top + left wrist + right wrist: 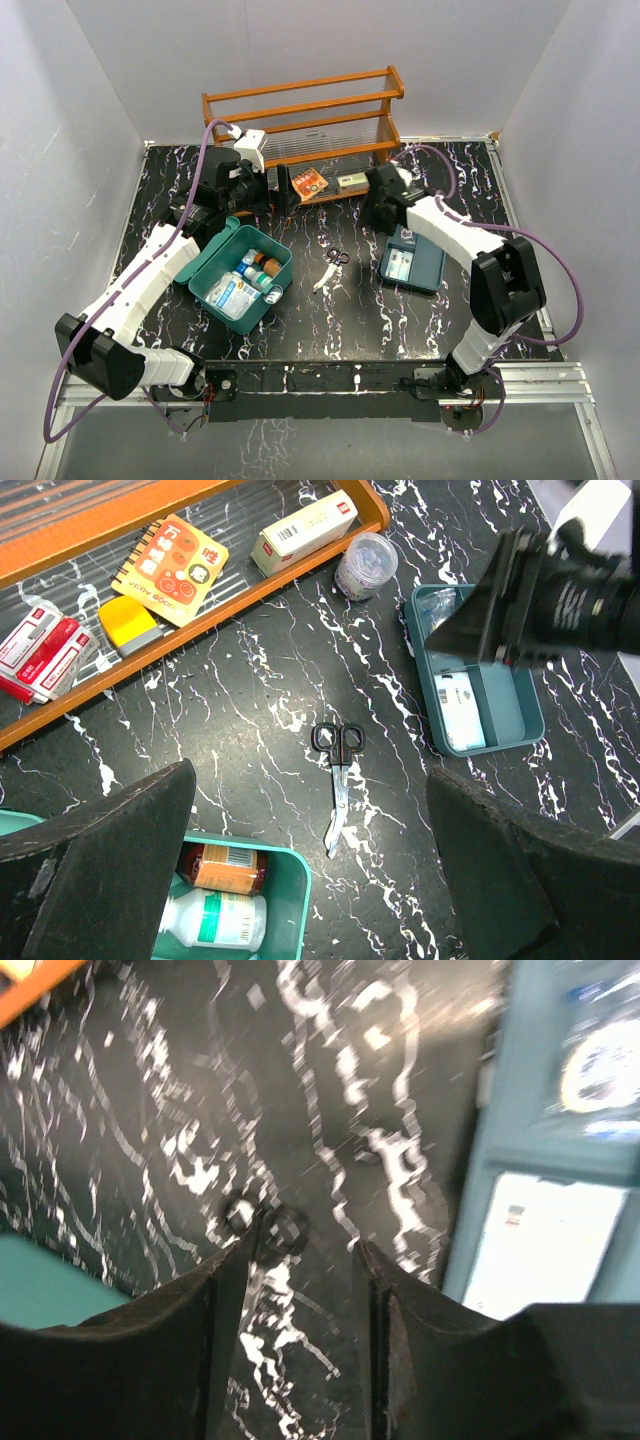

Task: Organize the medicine kit

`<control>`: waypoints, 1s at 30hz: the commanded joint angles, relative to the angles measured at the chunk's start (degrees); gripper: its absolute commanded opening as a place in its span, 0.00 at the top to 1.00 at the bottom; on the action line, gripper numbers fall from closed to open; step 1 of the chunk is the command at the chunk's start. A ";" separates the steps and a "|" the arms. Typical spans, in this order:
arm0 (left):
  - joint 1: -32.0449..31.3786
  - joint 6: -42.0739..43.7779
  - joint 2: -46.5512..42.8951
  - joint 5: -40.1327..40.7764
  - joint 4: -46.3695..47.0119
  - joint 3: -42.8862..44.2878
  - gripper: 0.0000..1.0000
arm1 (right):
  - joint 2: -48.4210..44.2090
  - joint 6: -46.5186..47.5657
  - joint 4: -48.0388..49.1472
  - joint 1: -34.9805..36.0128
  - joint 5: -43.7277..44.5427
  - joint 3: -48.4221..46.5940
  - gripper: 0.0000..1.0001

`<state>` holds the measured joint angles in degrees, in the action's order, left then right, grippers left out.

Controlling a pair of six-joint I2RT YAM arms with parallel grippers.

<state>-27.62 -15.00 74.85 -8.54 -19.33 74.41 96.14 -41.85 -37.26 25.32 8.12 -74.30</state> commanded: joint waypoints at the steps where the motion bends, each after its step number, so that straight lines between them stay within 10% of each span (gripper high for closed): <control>1: -0.31 0.49 -0.91 0.54 0.14 2.58 0.02 | 2.00 -2.15 -0.14 7.45 4.23 -1.39 0.53; 30: -0.25 -0.95 -6.36 24.80 -0.27 0.32 0.01 | 21.45 -2.52 -10.13 15.81 8.45 -14.37 0.64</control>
<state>-27.62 -15.44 71.61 10.44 -19.77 74.48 116.88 -43.44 -46.00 40.99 13.02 -86.00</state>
